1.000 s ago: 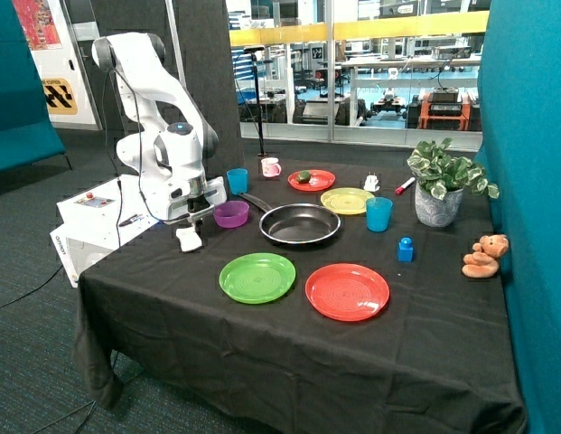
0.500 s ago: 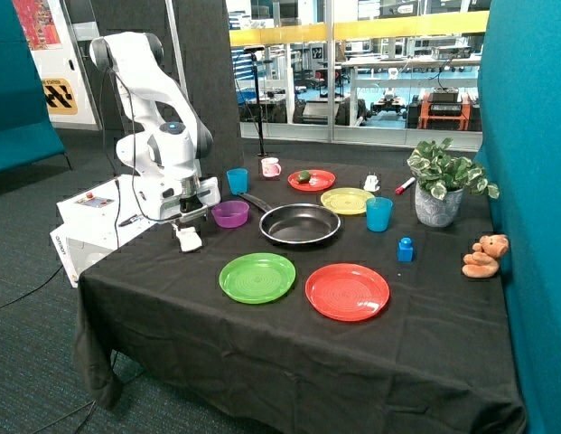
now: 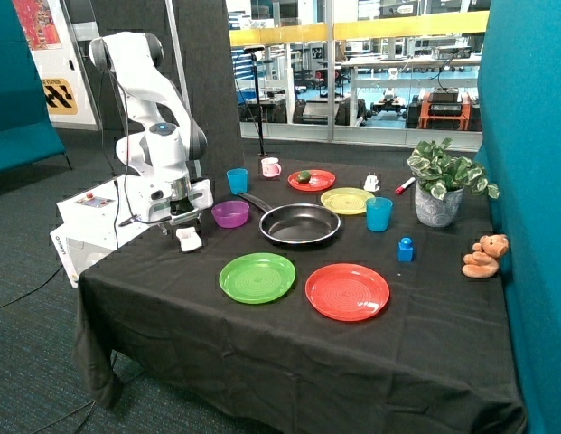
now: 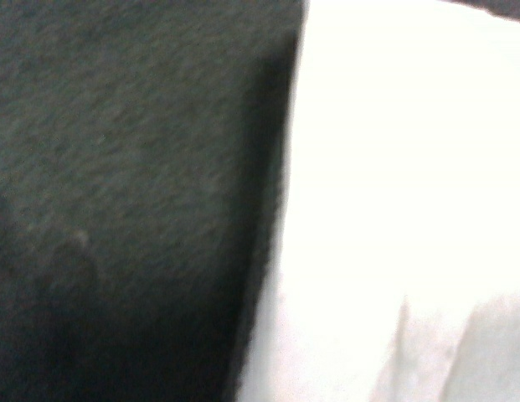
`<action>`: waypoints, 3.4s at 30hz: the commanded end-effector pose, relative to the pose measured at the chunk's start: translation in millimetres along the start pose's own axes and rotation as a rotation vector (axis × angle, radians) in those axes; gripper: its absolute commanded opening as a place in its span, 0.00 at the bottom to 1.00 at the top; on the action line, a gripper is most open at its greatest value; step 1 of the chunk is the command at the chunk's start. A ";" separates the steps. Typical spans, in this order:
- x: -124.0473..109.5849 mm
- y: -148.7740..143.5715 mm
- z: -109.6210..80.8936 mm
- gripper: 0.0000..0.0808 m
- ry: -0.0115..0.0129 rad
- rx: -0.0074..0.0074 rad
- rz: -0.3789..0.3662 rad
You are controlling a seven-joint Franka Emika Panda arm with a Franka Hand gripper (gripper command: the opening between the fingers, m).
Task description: Clean the pan
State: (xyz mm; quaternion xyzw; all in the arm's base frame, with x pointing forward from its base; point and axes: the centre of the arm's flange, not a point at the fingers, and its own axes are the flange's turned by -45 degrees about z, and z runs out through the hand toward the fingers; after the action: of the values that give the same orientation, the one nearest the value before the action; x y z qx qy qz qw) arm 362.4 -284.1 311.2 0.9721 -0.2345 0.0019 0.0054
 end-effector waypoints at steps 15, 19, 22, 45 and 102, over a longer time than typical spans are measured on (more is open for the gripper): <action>9.3 10.4 19.9 1.00 -0.0064 0.0095 0.023; 9.5 7.9 22.7 1.00 -0.0064 0.0095 0.020; 9.6 7.2 23.1 1.00 -0.0064 0.0095 0.020; 7.4 -4.0 29.1 1.00 -0.0063 0.0096 -0.002; 15.0 -24.6 39.4 0.00 -0.0062 0.0097 -0.016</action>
State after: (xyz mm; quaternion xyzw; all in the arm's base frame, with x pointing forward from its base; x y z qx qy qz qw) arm 387.2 -273.3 269.1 0.9733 -0.2294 -0.0009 -0.0023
